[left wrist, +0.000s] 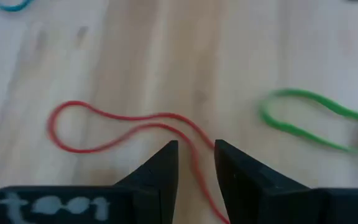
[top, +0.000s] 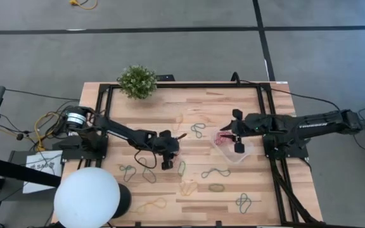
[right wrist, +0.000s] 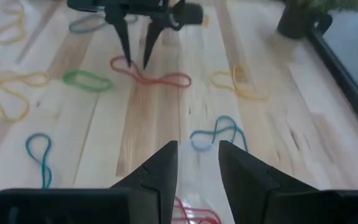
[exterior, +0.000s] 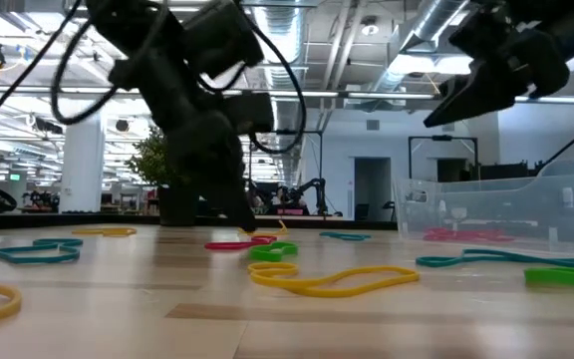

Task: Pick and place items into bin
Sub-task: Put the red rubber band into the transparent bin

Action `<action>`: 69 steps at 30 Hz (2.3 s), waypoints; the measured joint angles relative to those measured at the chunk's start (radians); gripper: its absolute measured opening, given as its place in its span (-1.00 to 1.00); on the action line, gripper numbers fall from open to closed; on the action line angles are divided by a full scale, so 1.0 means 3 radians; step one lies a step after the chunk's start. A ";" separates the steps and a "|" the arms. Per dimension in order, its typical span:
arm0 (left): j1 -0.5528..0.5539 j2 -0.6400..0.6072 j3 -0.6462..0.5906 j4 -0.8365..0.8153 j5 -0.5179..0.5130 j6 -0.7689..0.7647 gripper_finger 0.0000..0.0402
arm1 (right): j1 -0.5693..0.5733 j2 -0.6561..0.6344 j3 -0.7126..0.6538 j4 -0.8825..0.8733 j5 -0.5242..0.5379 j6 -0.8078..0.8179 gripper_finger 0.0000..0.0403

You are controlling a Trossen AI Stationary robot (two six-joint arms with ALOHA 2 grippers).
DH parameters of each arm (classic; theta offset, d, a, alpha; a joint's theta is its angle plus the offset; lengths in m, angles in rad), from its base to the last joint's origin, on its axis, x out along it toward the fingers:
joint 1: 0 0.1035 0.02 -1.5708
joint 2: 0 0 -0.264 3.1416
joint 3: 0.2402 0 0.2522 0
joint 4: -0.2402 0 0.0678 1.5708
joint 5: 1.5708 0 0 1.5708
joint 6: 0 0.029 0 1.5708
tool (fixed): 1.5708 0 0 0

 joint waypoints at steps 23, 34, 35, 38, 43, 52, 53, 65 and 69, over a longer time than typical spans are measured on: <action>-0.0052 0.0257 0.0101 -0.0178 -0.0048 -0.0313 -0.53 | 0.0000 0.0538 0.0001 0.0176 0.0001 0.0000 -0.44; -0.0055 0.0326 0.0096 -0.0151 -0.0307 -0.0151 -0.85 | 0.0000 0.0538 0.0002 0.0302 0.0001 -0.0009 -0.44; -0.0046 0.0328 0.0096 -0.0138 -0.0309 -0.0152 -0.92 | 0.0000 0.0538 0.0002 0.0315 0.0001 -0.0009 -0.44; -0.0021 0.0330 0.0089 -0.0078 -0.0307 -0.0271 -0.97 | 0.0000 0.0538 0.0002 0.0377 0.0001 -0.0009 -0.44; -0.0012 0.0201 0.0139 -0.0032 -0.0246 -0.0284 -1.00 | 0.0024 0.0538 0.0004 0.0445 0.0001 -0.0006 -0.44; 0.0011 -0.0096 0.0917 -0.0553 -0.0504 0.0344 -1.00 | 0.0160 0.0555 0.0005 0.0953 0.0002 -0.0258 -0.44; 0.0012 -0.0098 0.1026 -0.0603 -0.0509 0.0405 -1.00 | 0.0176 0.0579 0.0007 0.1072 0.0001 -0.0258 -0.44; 0.0028 -0.0114 0.1366 -0.0748 -0.0590 0.0812 -1.00 | 0.0254 0.1437 0.0095 0.2169 -0.0001 -0.0263 -0.44; 0.0034 -0.0114 0.1366 -0.0746 -0.0629 0.0838 -1.00 | 0.0254 0.1775 0.0282 0.2168 -0.0001 -0.0330 -0.44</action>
